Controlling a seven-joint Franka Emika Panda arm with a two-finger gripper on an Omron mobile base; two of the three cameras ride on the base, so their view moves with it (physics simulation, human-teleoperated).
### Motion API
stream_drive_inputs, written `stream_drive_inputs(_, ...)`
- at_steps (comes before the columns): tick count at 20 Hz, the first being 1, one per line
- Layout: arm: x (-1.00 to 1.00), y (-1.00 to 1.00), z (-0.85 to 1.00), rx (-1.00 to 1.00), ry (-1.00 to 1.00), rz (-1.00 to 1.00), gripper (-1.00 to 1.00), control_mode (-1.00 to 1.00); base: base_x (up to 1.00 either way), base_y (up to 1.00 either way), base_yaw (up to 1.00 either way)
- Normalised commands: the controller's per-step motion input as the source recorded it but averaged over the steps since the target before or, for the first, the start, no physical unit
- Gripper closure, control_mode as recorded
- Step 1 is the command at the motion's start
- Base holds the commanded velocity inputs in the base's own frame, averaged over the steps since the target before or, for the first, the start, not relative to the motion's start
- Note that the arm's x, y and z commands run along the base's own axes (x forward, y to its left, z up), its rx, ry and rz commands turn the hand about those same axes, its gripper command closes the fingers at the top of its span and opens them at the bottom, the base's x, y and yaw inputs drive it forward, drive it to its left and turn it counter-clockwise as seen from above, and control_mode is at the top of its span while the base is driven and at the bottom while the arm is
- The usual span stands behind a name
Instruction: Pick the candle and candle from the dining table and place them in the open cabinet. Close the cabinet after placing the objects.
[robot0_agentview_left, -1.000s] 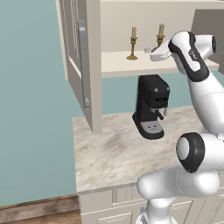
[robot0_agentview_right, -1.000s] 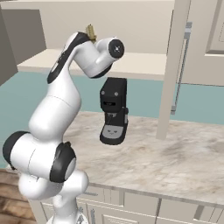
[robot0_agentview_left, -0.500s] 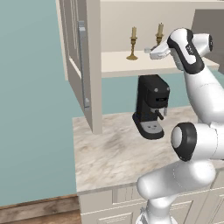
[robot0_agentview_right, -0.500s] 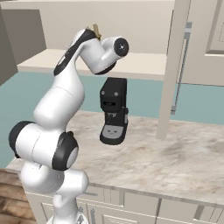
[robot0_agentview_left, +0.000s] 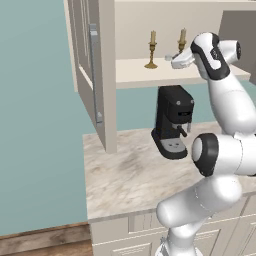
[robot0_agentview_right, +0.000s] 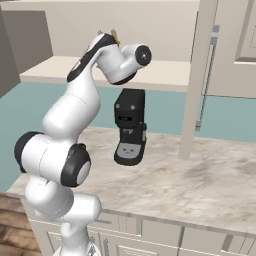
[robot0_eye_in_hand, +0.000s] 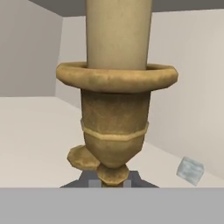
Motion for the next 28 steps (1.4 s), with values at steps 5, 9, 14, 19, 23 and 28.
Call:
stream_drive_inputs(5, 0.17, -0.03, -0.1, 0.0, 0.0, 0.0, 1.0, -1.0, 0.0, 0.0, 0.0)
stream_drive_inputs(9, 0.2, -0.02, -0.13, 0.0, 0.0, 0.0, 1.0, -1.0, 0.0, 0.0, 0.0)
stream_drive_inputs(14, 0.23, -0.06, -0.15, -0.01, 0.0, 0.0, 1.0, -1.0, 0.0, 0.0, 0.0)
stream_drive_inputs(19, 0.24, -0.05, -0.11, 0.0, 0.0, 0.0, 1.0, -1.0, 0.0, 0.0, 0.0)
stream_drive_inputs(23, 0.09, 0.0, -0.03, 0.0, 0.0, 0.0, 1.0, -1.0, 0.0, 0.0, 0.0)
stream_drive_inputs(28, 0.01, 0.0, -0.03, 0.0, 0.0, 0.0, -1.0, -1.0, 0.0, 0.0, 0.0)
